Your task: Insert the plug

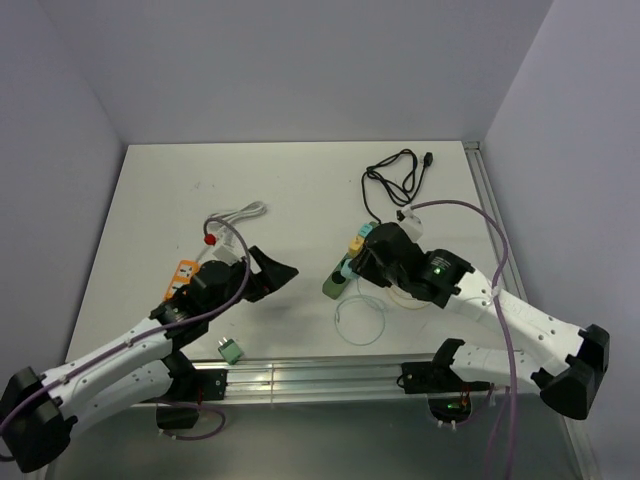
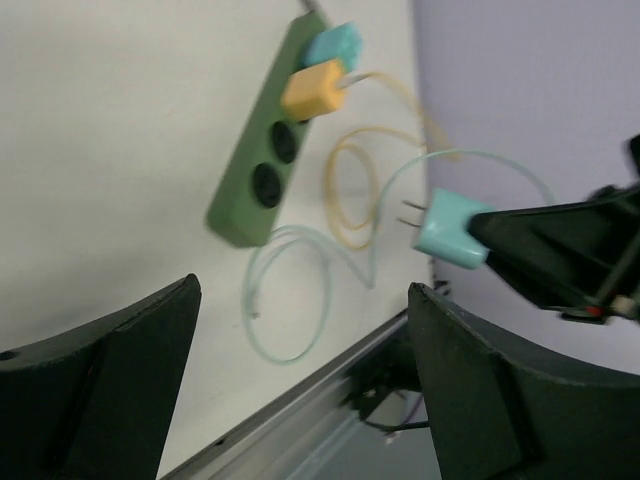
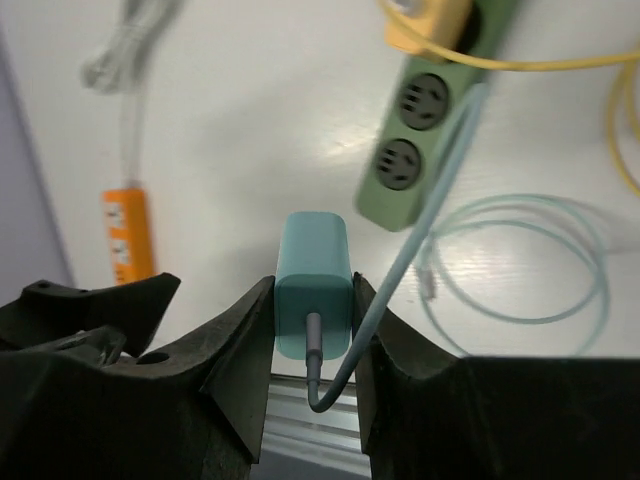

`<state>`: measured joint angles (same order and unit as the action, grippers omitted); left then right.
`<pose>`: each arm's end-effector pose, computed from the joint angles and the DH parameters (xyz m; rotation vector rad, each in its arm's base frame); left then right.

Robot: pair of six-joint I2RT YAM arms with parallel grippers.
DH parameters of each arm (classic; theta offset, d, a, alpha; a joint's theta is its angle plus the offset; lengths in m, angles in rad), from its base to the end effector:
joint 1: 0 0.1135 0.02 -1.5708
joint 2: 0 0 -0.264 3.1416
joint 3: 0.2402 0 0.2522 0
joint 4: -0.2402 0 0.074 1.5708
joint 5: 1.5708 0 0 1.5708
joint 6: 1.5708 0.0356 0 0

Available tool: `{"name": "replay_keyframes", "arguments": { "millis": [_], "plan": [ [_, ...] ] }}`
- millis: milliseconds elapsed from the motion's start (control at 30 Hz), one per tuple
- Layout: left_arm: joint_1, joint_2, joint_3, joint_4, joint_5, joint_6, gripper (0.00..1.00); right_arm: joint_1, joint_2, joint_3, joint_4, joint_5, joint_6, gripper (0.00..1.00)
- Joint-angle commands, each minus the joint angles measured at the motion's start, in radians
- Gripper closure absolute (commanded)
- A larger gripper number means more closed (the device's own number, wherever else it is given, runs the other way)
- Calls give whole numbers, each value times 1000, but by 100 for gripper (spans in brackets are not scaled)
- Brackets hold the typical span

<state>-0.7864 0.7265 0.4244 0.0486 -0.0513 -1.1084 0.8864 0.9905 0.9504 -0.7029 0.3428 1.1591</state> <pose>0.1287 -0.1264 0.2458 -0.3643 1.9922 -1.2420 0.1367 0.1486 0.3117 0.4961 2.3023 0.6687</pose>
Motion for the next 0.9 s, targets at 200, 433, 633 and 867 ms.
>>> {"name": "replay_keyframes", "arguments": {
  "millis": [200,433,633,867],
  "plan": [
    [-4,140,-49,126,1,47,12,-168,184,135,-99,-174,-87,100],
    [-2,57,-67,88,-35,74,14,-181,445,326,-243,-165,-92,100],
    [-2,-15,-90,65,-44,73,14,-231,528,387,-271,-209,-96,100],
    [-4,-76,-98,59,-56,90,14,-273,671,436,-325,-199,-122,100]
  ]
}}
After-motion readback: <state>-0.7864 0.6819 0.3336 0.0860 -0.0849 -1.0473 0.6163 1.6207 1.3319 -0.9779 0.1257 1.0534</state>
